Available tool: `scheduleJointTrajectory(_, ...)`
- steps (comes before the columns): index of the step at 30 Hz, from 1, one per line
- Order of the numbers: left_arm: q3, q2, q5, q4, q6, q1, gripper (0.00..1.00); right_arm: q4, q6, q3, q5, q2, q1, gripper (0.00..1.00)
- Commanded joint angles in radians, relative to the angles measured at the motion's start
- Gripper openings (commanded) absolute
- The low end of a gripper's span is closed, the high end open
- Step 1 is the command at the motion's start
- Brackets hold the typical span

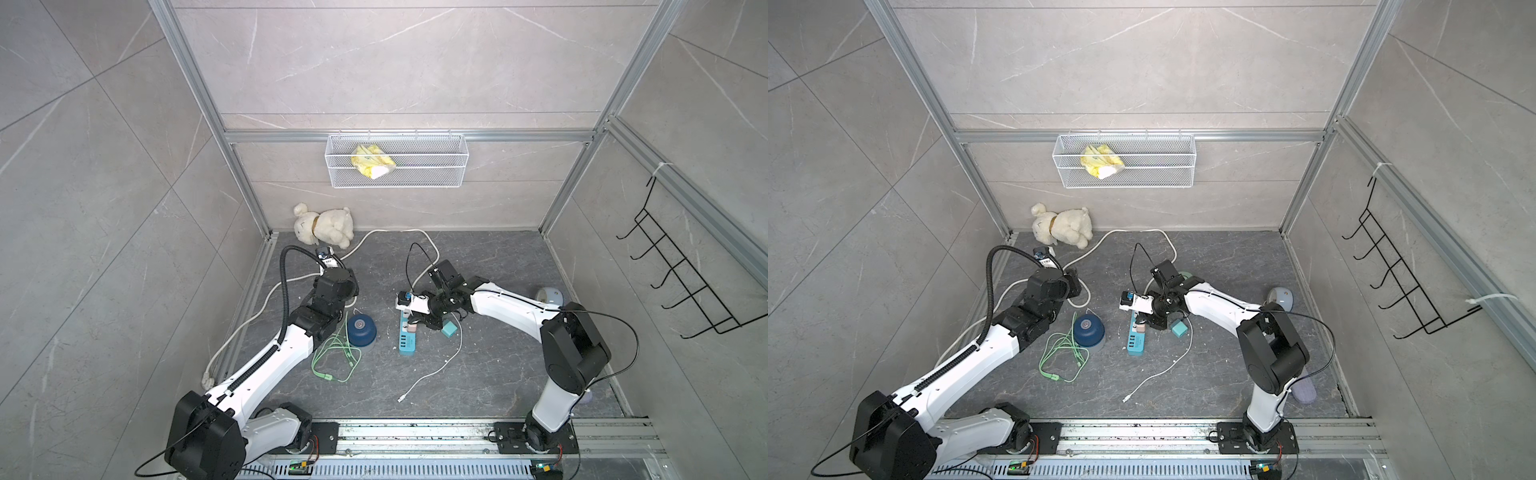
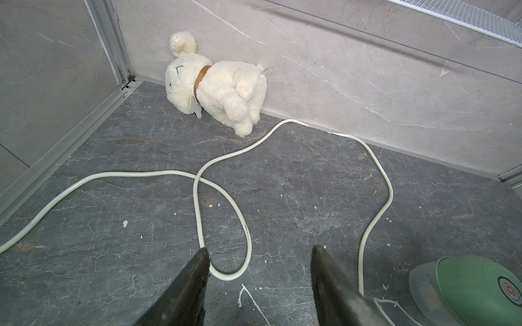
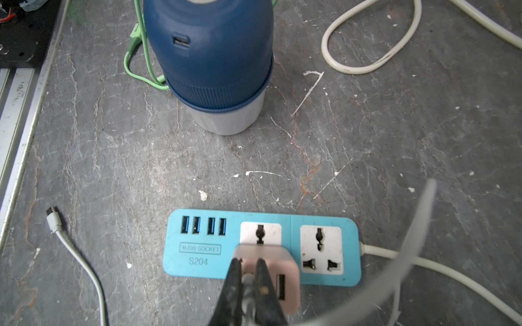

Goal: Charge the cordless meat grinders
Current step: Insert the charging cable into the plug.

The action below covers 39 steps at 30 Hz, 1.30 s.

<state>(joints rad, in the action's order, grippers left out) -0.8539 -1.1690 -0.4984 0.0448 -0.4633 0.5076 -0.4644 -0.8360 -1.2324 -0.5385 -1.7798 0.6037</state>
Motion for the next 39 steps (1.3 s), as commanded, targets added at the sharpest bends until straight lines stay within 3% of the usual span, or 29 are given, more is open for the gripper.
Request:
scheduleJointTrajectory(1, -0.013, 0.018, -0.034, -0.008, 0.015, -0.007, 0.59, -0.037, -0.022, 0.025, 0.039, -0.036, -0.002, 0.01)
scheduleJointTrajectory(6, -0.010, 0.022, -0.035, -0.009, 0.015, -0.006, 0.59, -0.001, 0.006, 0.033, -0.002, 0.022, -0.002, 0.27)
scheduleJointTrajectory(9, -0.011, 0.023, -0.036, -0.007, 0.017, -0.006, 0.59, 0.009, 0.016, 0.033, -0.018, 0.046, 0.000, 0.36)
scheduleJointTrajectory(14, -0.007, 0.034, -0.037, -0.007, 0.017, -0.006, 0.59, 0.018, 0.043, 0.027, -0.037, 0.075, -0.002, 0.40)
scheduleJointTrajectory(18, -0.002, 0.038, -0.040, -0.006, 0.018, -0.008, 0.59, 0.018, 0.071, 0.028, -0.034, 0.085, -0.002, 0.37)
scheduleJointTrajectory(39, 0.007, 0.054, -0.048, -0.001, 0.018, -0.008, 0.59, -0.035, 0.055, 0.014, 0.021, 0.000, -0.002, 0.02)
